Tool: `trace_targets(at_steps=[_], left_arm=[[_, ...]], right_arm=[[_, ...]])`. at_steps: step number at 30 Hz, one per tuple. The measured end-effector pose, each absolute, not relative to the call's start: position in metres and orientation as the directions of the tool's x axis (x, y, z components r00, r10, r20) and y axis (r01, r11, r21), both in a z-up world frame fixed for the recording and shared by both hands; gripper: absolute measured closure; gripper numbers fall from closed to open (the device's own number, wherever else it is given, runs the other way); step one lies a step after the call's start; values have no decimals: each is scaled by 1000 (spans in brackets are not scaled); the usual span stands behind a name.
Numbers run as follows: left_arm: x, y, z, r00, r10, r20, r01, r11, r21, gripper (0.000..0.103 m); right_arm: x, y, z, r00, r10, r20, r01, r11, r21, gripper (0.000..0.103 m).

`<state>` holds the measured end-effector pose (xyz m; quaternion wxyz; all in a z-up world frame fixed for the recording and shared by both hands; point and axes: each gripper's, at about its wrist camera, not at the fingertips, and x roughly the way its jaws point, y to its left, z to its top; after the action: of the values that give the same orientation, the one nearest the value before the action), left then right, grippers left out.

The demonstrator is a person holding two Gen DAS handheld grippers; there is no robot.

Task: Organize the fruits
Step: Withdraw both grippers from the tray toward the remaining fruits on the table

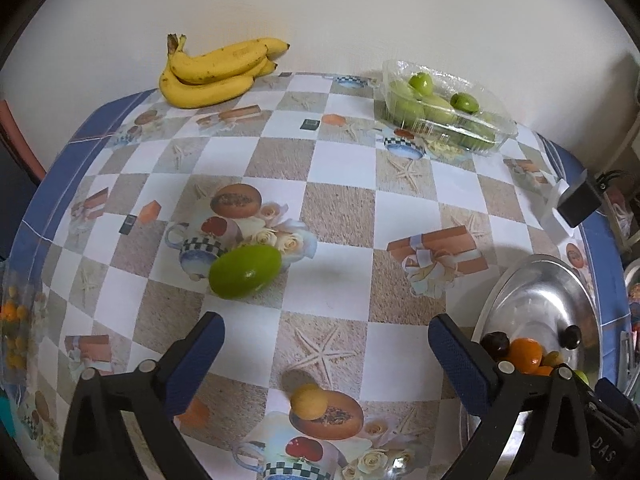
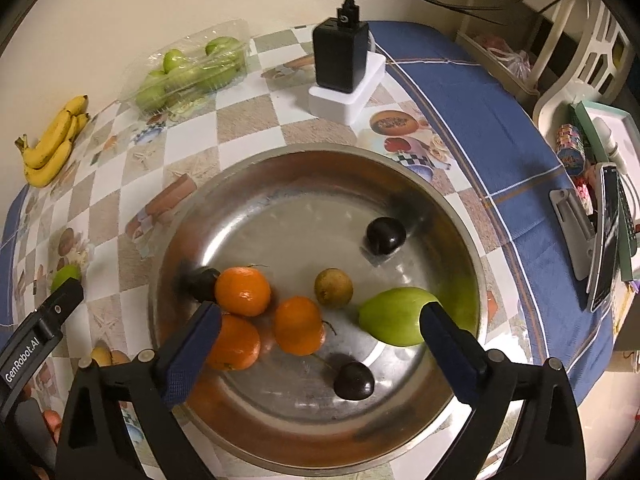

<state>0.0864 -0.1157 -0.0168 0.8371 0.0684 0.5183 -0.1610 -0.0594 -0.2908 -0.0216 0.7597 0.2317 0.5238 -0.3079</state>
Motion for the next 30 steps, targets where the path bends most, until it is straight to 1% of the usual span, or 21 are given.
trace_targets(at_steps=[7, 14, 24, 30], left_arm=[[89, -102, -13, 398, -195, -896, 369, 929, -39, 0], [97, -72, -6, 397, -212, -893, 355, 933, -64, 0], [119, 1, 2, 433, -204, -878, 224, 968, -115, 0], [125, 26, -1, 437, -188, -880, 183, 976, -118, 0]], right_arm=[[-49, -275, -17, 279, -204, -938, 684, 728, 45, 4], [-33, -248, -12, 299, -179, -937, 649, 758, 62, 4], [-1, -197, -2, 365, -107, -925, 548, 827, 121, 4], [17, -167, -5, 373, -70, -925, 484, 865, 130, 4]])
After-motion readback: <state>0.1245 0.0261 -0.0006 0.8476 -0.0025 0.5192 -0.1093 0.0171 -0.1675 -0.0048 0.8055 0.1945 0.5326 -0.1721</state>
